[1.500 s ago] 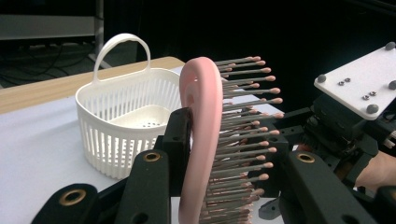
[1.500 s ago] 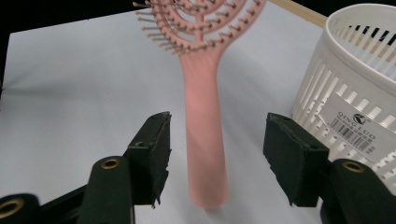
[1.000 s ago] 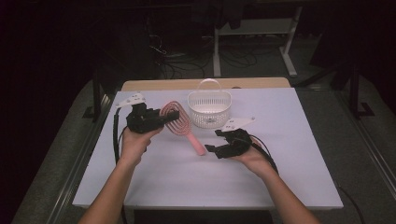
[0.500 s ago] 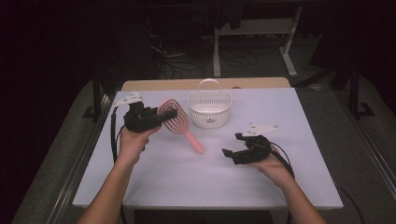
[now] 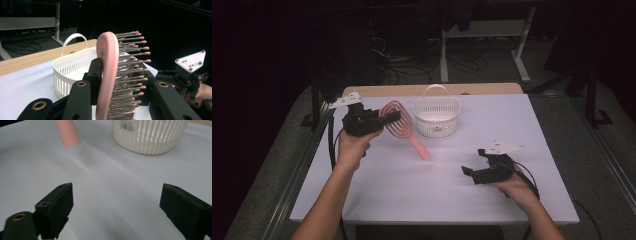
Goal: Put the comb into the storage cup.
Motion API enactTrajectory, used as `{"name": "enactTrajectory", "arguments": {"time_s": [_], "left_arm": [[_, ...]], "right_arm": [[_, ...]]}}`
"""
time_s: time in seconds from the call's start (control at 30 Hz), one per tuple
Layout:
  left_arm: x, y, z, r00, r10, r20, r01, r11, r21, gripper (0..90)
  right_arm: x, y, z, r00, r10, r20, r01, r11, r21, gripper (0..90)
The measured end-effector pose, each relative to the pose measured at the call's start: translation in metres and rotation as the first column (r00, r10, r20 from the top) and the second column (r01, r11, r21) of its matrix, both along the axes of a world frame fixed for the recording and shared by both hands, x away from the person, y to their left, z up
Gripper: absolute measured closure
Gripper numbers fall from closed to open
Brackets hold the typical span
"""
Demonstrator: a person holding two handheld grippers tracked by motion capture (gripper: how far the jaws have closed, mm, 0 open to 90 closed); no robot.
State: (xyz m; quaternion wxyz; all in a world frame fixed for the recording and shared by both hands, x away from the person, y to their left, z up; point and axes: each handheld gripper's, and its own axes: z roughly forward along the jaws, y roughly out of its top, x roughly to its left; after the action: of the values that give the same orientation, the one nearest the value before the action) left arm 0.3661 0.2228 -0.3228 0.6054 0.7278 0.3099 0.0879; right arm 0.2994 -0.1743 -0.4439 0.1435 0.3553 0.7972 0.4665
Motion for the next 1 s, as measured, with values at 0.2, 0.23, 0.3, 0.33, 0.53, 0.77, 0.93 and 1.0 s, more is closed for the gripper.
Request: {"name": "enactTrajectory", "arguments": {"time_s": [0.2, 0.23, 0.3, 0.33, 0.53, 0.77, 0.93, 1.0], "left_arm": [[0.003, -0.001, 0.004, 1.0, -0.006, 0.0, 0.006, 0.9999, -0.009, 65.3], [0.004, -0.001, 0.004, 1.0, -0.009, 0.002, 0.009, 0.9999, -0.008, 65.3], [0.005, -0.002, 0.006, 0.9999, -0.011, 0.001, 0.011, 0.9999, -0.011, 65.3], [0.006, -0.002, 0.007, 0.9999, -0.01, 0.001, 0.01, 0.9999, -0.01, 65.3], [0.01, -0.004, 0.014, 0.9998, -0.015, 0.011, 0.015, 0.9997, -0.019, 65.4], [0.015, -0.008, 0.026, 0.9992, -0.028, 0.029, 0.029, 0.9994, -0.021, 65.5], [0.02, -0.011, 0.035, 0.9987, -0.035, 0.038, 0.036, 0.9989, -0.03, 65.5], [0.022, -0.011, 0.039, 0.9983, -0.036, 0.046, 0.038, 0.9988, -0.031, 65.4]], "right_arm": [[-0.007, -0.011, -0.009, 0.9998, -0.012, -0.013, 0.013, 0.9998, 0.016, 5.2], [-0.008, -0.012, -0.01, 0.9998, -0.014, -0.016, 0.014, 0.9998, 0.017, 4.2], [-0.009, -0.015, -0.012, 0.9996, -0.011, -0.025, 0.012, 0.9998, 0.016, 0.7], [-0.01, -0.016, -0.013, 0.9994, -0.008, -0.033, 0.009, 0.9998, 0.016, 0.0], [-0.011, -0.018, -0.014, 0.9995, -0.01, -0.031, 0.01, 0.9998, 0.015, 0.0], [-0.011, -0.017, -0.014, 0.9995, -0.013, -0.028, 0.013, 0.9998, 0.014, 0.0], [-0.011, -0.018, -0.013, 0.9996, -0.017, -0.022, 0.018, 0.9997, 0.015, 0.0], [-0.011, -0.018, -0.012, 0.9996, -0.02, -0.022, 0.02, 0.9996, 0.021, 0.0]]}}
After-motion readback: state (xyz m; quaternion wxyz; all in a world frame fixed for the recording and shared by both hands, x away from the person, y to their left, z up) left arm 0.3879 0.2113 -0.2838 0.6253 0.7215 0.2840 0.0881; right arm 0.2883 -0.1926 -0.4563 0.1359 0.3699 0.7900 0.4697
